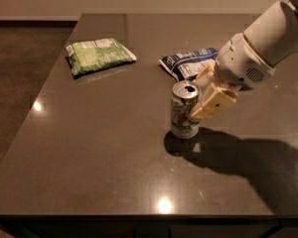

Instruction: Knock 7up can over

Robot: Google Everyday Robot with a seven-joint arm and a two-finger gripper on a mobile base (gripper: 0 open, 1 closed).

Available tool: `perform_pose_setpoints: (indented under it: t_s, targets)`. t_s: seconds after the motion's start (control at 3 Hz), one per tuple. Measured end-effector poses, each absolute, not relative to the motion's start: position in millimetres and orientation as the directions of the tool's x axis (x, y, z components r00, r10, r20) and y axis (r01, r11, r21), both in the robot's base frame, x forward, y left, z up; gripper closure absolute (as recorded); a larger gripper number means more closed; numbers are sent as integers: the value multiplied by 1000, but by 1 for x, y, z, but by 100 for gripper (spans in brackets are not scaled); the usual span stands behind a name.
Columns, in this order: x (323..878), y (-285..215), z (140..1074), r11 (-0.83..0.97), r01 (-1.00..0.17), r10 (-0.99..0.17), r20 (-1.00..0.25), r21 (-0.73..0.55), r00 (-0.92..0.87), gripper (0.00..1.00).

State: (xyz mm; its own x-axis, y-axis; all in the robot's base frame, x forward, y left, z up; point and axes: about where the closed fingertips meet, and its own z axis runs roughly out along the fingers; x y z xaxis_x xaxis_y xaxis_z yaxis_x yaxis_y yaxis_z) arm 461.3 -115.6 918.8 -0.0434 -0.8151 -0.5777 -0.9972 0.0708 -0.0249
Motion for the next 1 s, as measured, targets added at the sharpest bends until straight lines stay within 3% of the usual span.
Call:
perform_pose_setpoints:
  t_s: [0.33, 1.0]
  targets:
    - [477, -127, 932, 109, -992, -870, -489, -65, -64, 100]
    - [491, -145, 941, 76, -988, -988, -144, -136, -56, 100]
